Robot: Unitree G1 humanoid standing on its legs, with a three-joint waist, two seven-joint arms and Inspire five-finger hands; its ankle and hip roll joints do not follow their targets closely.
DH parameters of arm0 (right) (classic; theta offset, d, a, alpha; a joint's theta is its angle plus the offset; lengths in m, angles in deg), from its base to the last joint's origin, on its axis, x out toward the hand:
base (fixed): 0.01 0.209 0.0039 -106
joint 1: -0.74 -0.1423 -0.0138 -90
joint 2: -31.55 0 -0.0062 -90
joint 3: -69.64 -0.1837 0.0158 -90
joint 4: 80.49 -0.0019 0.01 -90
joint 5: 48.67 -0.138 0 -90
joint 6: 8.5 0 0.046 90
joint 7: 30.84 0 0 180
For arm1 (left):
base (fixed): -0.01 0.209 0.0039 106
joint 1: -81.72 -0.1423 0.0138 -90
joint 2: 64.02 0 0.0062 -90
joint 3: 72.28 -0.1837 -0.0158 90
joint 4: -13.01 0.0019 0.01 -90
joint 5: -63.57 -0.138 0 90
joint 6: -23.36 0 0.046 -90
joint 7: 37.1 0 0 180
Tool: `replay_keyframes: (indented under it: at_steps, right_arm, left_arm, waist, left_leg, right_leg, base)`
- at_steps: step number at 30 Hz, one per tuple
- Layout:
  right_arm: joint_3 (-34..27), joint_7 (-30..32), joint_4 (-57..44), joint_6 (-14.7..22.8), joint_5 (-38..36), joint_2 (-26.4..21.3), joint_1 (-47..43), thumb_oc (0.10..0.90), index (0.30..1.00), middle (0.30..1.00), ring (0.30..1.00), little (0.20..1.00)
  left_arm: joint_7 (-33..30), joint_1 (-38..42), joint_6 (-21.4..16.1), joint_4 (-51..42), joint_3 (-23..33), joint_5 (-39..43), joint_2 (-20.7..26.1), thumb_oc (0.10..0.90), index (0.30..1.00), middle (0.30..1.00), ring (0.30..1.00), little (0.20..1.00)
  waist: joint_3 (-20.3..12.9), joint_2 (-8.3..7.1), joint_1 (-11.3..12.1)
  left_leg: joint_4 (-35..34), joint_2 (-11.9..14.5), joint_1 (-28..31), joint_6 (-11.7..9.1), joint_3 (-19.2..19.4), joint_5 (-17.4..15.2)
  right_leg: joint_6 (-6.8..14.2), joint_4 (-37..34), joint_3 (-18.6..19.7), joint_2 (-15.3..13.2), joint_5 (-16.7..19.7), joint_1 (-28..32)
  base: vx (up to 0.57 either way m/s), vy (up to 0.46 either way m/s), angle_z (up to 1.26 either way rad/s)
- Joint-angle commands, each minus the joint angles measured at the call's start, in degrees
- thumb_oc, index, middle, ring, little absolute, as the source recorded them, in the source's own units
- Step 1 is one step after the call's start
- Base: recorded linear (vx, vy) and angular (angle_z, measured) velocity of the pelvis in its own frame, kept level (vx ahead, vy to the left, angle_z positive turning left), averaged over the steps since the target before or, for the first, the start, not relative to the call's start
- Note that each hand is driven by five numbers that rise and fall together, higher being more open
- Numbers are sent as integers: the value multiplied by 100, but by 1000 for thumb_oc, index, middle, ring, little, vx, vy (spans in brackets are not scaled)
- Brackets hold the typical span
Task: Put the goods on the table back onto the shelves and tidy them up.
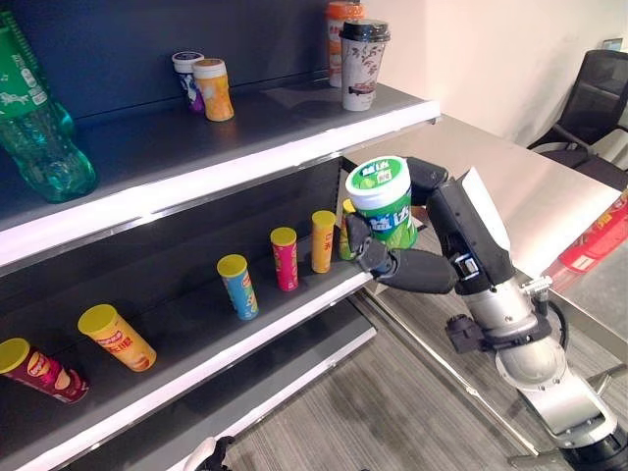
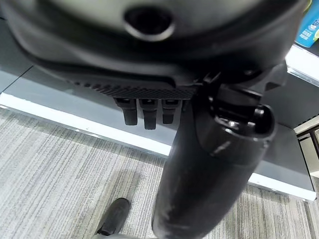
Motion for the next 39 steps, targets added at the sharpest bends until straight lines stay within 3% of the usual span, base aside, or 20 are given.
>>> replay_keyframes:
  at_steps: [1,5,9,10,18,19,23,32,39]
  right_arm:
    - [-134,342,-293,279,-551,346,-933,400,300,300,300,300]
    - [465,553,502,4,-754,516,-2141,400,300,300,300,300]
    - [660,817,1043,-163,-591,780,-2843,400,300,300,300,300]
    - [771,978,1502,-315,-518,1036,-3263,400,300,300,300,300]
    - [898,1416,2966,-610,-394,1620,-4278,400,300,300,300,300]
    - [910,1594,3643,-720,-363,1781,-4691,400,300,300,300,300]
    - [988,1752,4692,-857,-155,2038,-5440,400,300,300,300,300]
    - [1049,1776,5426,-996,392,2583,-5789,400,300,300,300,300]
    - [1064,1646,4993,-1065,858,2864,-5394,400,300,300,300,300]
  left_arm:
    - [-73,37,-66,153,-355,114,-96,800,900,900,900,900]
    - [74,-67,-12,253,-553,256,-192,800,900,900,900,900]
    - [52,-80,26,312,-591,307,-165,800,900,900,900,900]
    - [16,-50,67,321,-628,308,-102,800,900,900,900,900]
    - [-46,14,99,334,-688,341,56,800,900,900,900,900]
    - [-92,20,87,357,-703,366,123,800,900,900,900,900]
    - [-141,89,44,401,-714,433,233,800,900,900,900,900]
    - [-185,215,5,381,-710,387,351,800,900,900,900,900]
    - [-183,277,22,300,-676,335,379,800,900,900,900,900]
  waist:
    - [113,-366,197]
    - [116,-405,333]
    - [135,-403,425]
    - [137,-391,491]
    - [121,-386,634]
    - [109,-383,704]
    - [116,-375,790]
    - [164,-328,911]
    - [206,-286,961]
  left_leg:
    - [31,-26,214,-21,-23,-411]
    - [31,-33,222,-19,-73,-407]
    - [31,-41,248,-15,-108,-410]
    - [31,-54,256,-11,-141,-417]
    - [31,-74,280,-11,-227,-430]
    - [31,-76,279,-10,-269,-419]
    - [31,-93,246,-11,-341,-404]
    - [31,-127,214,4,-442,-393]
    - [31,-153,199,32,-503,-404]
  right_leg:
    - [307,304,48,-147,-490,386]
    - [275,307,36,-138,-493,406]
    - [265,298,14,-146,-497,440]
    - [256,297,-3,-147,-500,458]
    - [244,285,-56,-154,-497,516]
    - [237,291,-91,-149,-500,532]
    - [229,297,-113,-151,-500,540]
    - [207,358,-174,-159,-535,541]
    - [194,431,-202,-181,-580,535]
  base:
    - [-5,-5,6]
    - [6,-2,0]
    - [18,-3,8]
    - [12,2,16]
    - [5,3,5]
    - [14,5,5]
    - [-2,11,9]
    - [-1,2,2]
    - [-4,6,9]
